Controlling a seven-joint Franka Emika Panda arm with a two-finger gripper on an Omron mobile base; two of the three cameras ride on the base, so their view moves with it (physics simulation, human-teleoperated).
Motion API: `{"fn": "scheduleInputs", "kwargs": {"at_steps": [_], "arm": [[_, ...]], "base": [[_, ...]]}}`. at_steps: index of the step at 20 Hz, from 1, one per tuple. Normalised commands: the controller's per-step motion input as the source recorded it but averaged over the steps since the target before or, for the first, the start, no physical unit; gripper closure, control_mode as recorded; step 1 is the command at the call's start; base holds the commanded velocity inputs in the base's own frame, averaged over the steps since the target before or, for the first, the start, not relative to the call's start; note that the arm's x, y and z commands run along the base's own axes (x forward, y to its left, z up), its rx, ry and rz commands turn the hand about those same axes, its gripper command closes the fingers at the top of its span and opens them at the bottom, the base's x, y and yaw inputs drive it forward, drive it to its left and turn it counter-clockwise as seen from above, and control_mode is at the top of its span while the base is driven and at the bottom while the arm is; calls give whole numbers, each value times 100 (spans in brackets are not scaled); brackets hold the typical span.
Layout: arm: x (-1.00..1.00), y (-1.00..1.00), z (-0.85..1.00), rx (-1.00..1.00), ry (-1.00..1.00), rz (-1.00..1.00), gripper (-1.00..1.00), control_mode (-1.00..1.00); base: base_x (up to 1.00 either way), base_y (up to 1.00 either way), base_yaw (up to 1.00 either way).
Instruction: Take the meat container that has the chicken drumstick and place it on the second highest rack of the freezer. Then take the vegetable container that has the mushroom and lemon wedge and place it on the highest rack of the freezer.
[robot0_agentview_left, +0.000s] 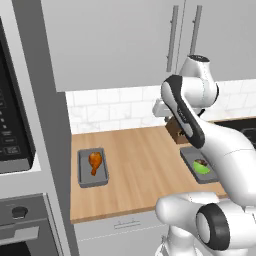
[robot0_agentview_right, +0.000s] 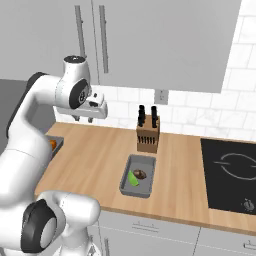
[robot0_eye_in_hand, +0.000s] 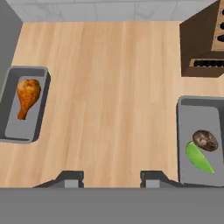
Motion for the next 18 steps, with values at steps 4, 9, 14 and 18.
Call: {"fn": "scheduleInputs", "kwargs": {"at_steps": [4, 9, 14, 18], "arm": [[-42, -11, -15, 0, -1, -14, -100, -100], [-77, -35, -41, 1, -12, -35, -100, -100], [-66, -56, -30, 2, -4, -46, -100, -100], [-29, -90, -37, 0, 0, -54, -100, -100]], "base": [[0, 0, 0], [0, 0, 0], [0, 0, 0], [0, 0, 0]]}}
